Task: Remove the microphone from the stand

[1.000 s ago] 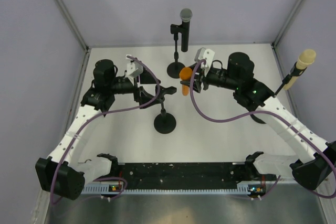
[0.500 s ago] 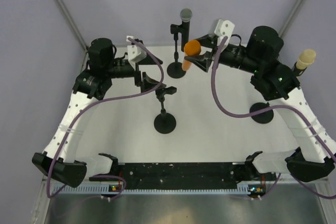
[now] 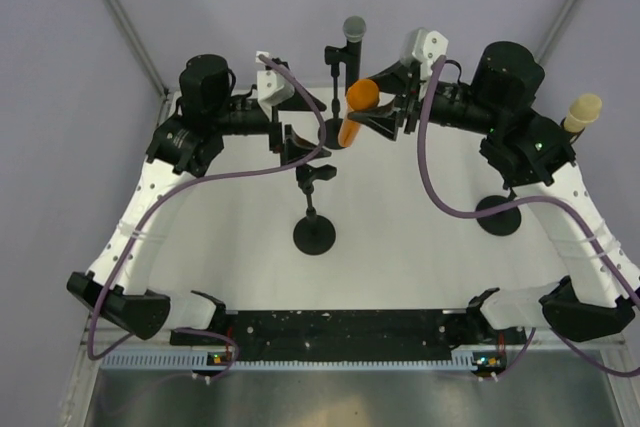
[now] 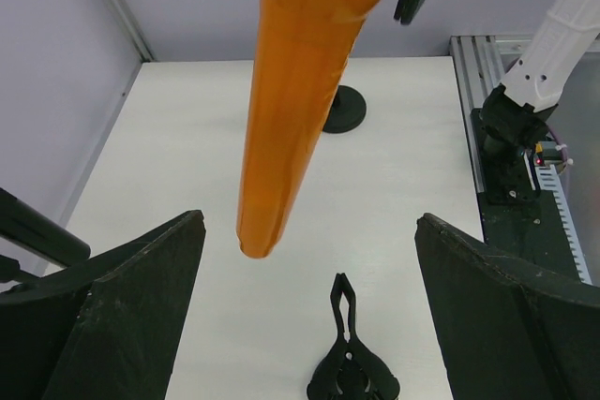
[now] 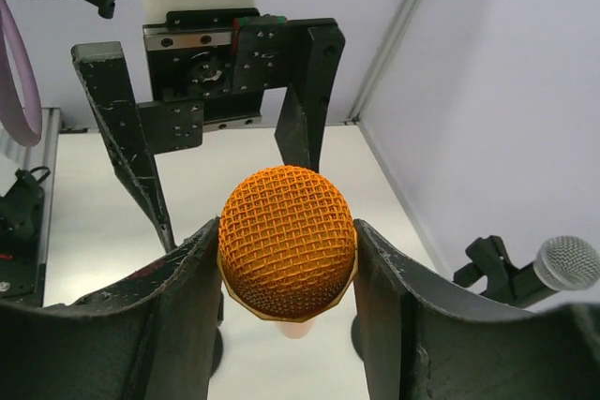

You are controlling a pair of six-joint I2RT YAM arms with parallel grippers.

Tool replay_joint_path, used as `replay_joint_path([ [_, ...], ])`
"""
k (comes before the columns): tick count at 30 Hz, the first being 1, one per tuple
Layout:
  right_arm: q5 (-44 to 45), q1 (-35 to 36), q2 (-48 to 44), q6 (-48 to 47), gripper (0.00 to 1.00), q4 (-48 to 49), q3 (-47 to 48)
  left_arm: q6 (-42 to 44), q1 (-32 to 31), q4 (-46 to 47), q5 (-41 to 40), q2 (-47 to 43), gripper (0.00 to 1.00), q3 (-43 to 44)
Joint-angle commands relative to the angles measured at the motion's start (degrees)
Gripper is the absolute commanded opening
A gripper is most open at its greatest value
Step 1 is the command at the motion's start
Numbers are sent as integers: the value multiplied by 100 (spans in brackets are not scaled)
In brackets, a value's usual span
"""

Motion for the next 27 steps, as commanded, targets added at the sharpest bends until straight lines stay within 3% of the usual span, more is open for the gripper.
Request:
replay_joint_path([
  [1, -419, 40, 34, 393, 27, 234, 283, -84, -125, -3, 89, 109, 99, 334],
  [12, -894, 40, 359, 886, 27, 331, 713, -154, -468, -21, 45, 373, 99, 457],
  [15, -929, 40, 394, 904, 26, 322, 748, -207, -512, -21, 45, 479, 95, 589],
  [18, -955, 31, 403, 921, 27, 331, 740, -251, -583, -21, 46, 593, 81, 694],
  [22, -921, 40, 368, 895, 26, 322, 705, -269, -635, -30, 89, 655, 53, 730],
  [27, -815, 23, 289, 816, 27, 313, 643, -260, -644, -47, 107, 602, 27, 633],
])
